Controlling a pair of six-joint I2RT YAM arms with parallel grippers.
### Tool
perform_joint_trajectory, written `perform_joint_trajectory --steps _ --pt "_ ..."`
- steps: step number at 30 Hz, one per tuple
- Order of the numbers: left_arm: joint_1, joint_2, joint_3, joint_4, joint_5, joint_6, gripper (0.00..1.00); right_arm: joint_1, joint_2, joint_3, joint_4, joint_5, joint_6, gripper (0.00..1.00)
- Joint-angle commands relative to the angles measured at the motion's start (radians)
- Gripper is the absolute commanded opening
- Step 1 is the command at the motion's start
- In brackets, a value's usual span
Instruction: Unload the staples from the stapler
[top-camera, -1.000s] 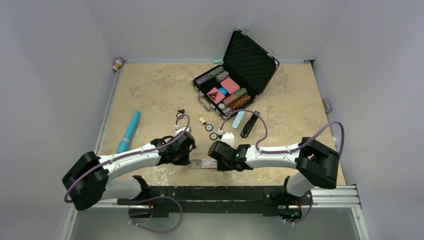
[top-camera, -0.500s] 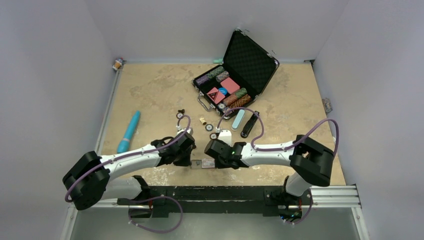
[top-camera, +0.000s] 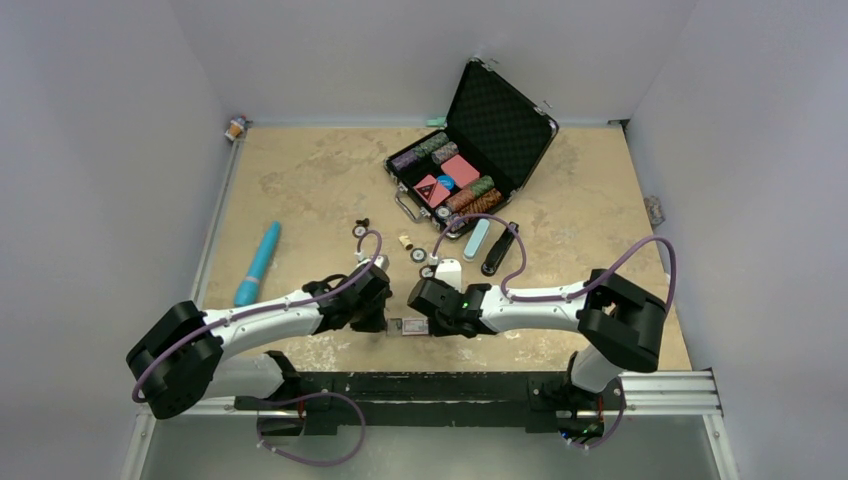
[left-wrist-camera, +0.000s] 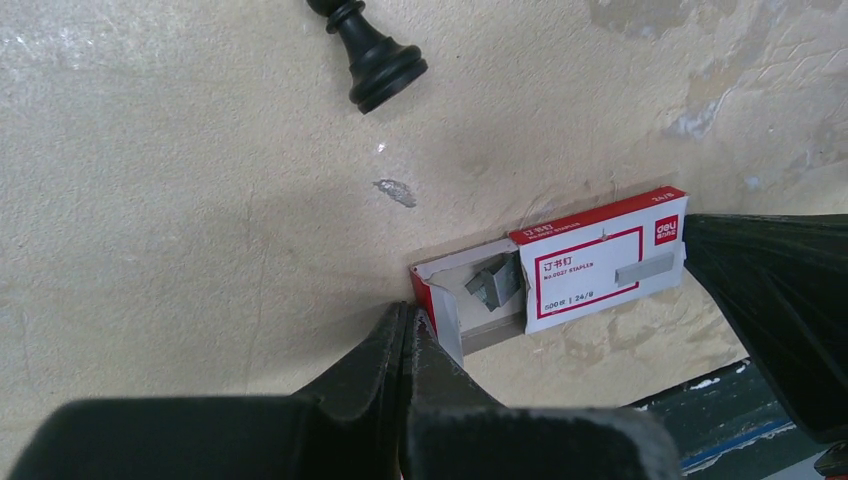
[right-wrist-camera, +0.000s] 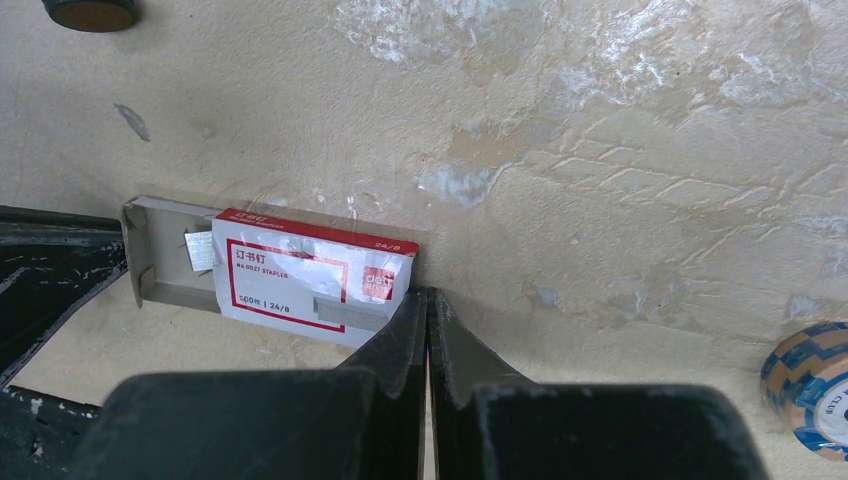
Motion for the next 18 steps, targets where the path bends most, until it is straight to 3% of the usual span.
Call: perform_joint_trajectory --steps 1,18 --pt "0.003 0.01 -0.023 0.038 0.007 -0.01 0.0 -0.006 0.028 0.003 -0.002 0.02 -0.012 0.0" --pt "0.004 -0.006 -0.047 0.055 0.012 -0.012 0.0 -0.005 0.028 -0.005 0.024 -0.005 -0.016 0.0"
